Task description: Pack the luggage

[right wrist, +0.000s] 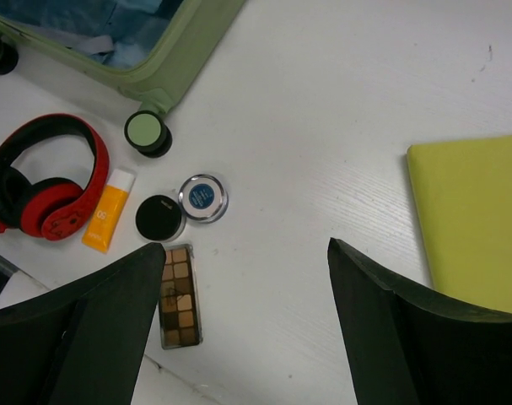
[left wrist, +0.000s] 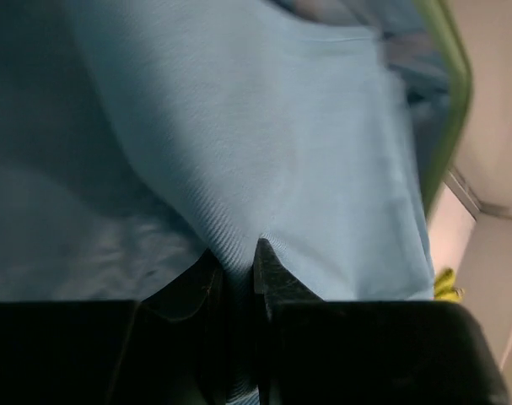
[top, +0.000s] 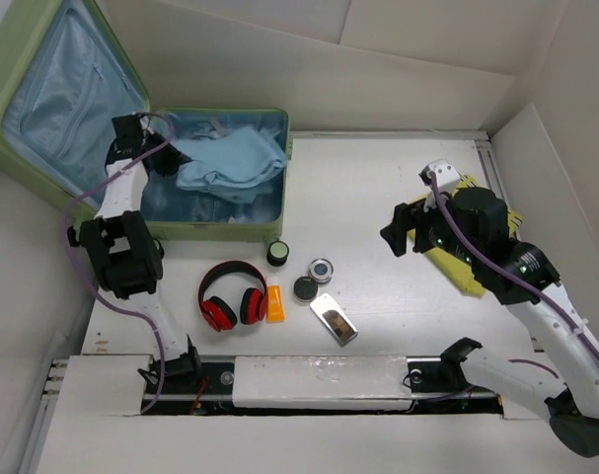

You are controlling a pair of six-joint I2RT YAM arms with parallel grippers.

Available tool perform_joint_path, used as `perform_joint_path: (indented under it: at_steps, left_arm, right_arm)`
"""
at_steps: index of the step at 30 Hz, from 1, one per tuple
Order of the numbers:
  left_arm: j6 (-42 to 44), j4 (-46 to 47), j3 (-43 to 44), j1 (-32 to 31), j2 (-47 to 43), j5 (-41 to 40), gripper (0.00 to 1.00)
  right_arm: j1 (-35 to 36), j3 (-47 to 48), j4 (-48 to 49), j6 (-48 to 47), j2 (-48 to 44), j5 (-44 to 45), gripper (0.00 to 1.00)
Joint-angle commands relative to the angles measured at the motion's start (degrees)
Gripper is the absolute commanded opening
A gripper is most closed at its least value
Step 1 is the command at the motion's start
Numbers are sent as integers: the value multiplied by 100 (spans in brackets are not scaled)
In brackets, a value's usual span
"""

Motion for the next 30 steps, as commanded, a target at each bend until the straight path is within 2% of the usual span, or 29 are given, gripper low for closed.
perform_joint_path:
  at_steps: [1, 4, 5, 6, 7, 8, 10, 11, 13, 16, 17, 18, 20, 21, 22, 25, 27, 28, 30]
  left_arm:
    - [218, 651, -303, 463, -516, -222, 0]
    - [314, 353, -356, 517, -516, -626, 0]
    - [315, 195, -304, 517, -516, -862, 5]
    - [236, 133, -304, 517, -516, -969, 12]
    - [236, 132, -304, 517, -594, -970, 27]
    - [236, 132, -304, 517, -699, -970, 36]
    - [166, 299, -365, 255, -1207, -1171, 52]
    - [165, 378, -417, 122, -1410, -1233, 64]
    - [165, 598, -488, -194, -1780, -1321, 78]
    - [437, 546, -155, -1317, -2116, -1866, 79]
    - [490, 458, -50, -2042, -2063, -1988, 79]
    - [490, 362, 64, -2424, -1941, -2103, 79]
    - [438, -25, 443, -3127, -1634, -2489, 79]
    - [333, -26, 444, -3714, -1389, -2595, 78]
    - [97, 113, 444, -3955, -1299, -2735, 78]
    - [-194, 780, -21, -4738, -931, -2624, 78]
    - [-475, 862, 380, -5002, -440, -2238, 78]
    - [-546, 862, 626, -5220, 216, -2010, 76]
    - [-757, 809, 1449, -5459, 843, -1543, 75]
  right_arm:
    - [45, 185, 368, -28, -5, 8, 83]
    - [45, 79, 368, 95, -5, 130, 83]
    - [45, 27, 368, 95, -5, 183, 83]
    - [-8, 27, 368, 95, -5, 358, 83]
    - [-8, 27, 263, 182, 47, 490, 85]
    - [-8, -26, 210, 270, 48, 622, 85]
    - [-8, -26, 44, 358, 100, 982, 89]
    - [-69, -26, -10, 472, 101, 1097, 89]
    - [-122, 61, -115, 569, 170, 1369, 89]
    - [-236, 368, -326, 780, 250, 1729, 89]
    - [-237, 474, -379, 842, 250, 1818, 87]
    - [-237, 588, -475, 903, 302, 1906, 79]
    - [-289, 1008, -581, 904, 303, 2055, 70]
    - [-289, 1141, -669, 904, 303, 2152, 58]
    - [-289, 1273, -730, 904, 303, 2153, 52]
    - [-289, 1696, -967, 973, 303, 2311, 22]
    - [-342, 1810, -1030, 1061, 303, 2564, 14]
    - [-342, 1863, -1126, 1123, 242, 2644, 7]
    - [-342, 1863, -1188, 1263, 172, 2750, 7]
